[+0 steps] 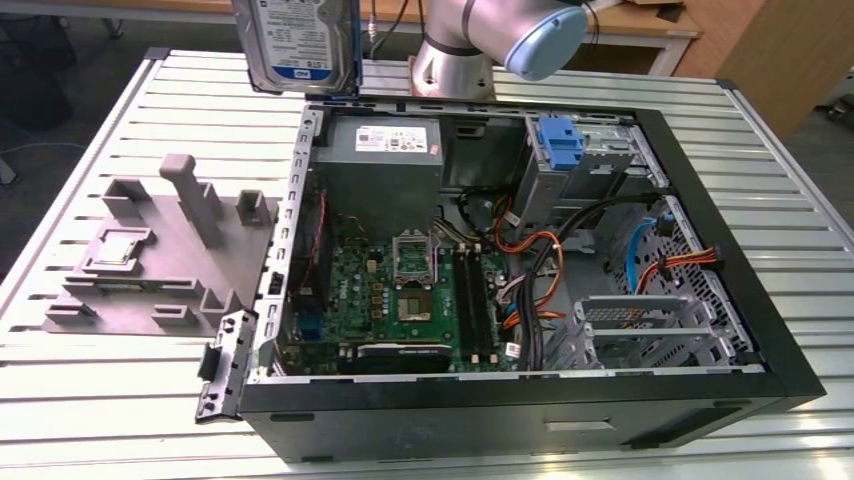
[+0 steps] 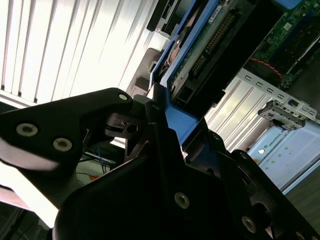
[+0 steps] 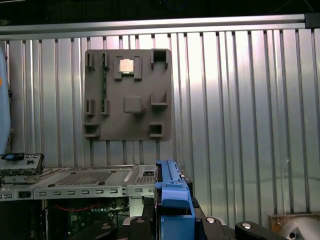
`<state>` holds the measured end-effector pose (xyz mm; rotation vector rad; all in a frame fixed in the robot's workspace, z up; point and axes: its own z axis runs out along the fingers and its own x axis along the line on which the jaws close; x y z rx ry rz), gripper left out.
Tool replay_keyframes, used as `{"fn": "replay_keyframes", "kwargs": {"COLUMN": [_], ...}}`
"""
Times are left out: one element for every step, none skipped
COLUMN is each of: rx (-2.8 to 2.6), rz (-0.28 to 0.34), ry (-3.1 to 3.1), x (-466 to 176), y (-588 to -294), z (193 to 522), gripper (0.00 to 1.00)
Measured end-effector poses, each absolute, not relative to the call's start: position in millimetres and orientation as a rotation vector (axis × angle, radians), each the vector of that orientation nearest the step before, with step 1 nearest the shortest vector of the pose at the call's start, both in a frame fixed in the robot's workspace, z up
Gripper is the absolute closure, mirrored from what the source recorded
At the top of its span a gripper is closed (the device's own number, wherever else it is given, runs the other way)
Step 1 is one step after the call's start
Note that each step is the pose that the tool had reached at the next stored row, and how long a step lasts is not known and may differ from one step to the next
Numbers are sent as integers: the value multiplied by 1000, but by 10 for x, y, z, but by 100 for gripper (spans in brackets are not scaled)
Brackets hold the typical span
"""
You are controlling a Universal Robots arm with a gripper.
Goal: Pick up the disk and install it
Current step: 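Pick up the disk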
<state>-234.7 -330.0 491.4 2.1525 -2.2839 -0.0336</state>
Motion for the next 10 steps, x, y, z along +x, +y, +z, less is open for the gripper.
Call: {"fn": "replay_keyframes", "kwargs": {"rx": [2152,2152,2152,2152,2152,2152,2152,2152,2152,2152], "rz": [-34,-34,-34,-34,-34,-34,-34,-34,-34,-34], "ry": [-2284,-2284,-2284,-2284,-2284,-2284,-2284,-2284,-2284,-2284], "x": [-2345,-2343,-2341,-2339,-2337,-2334,-2332,-2330,-2328,-2326], "y": [-3300,-3300,-3300,-3300,-3300,-3300,-3300,-3301,-3300,-3300], "z": [4914,4914,4914,4914,4914,4914,4914,4914,4914,4914], "gripper": [64,64,64,64,64,64,64,64,64,64]}}
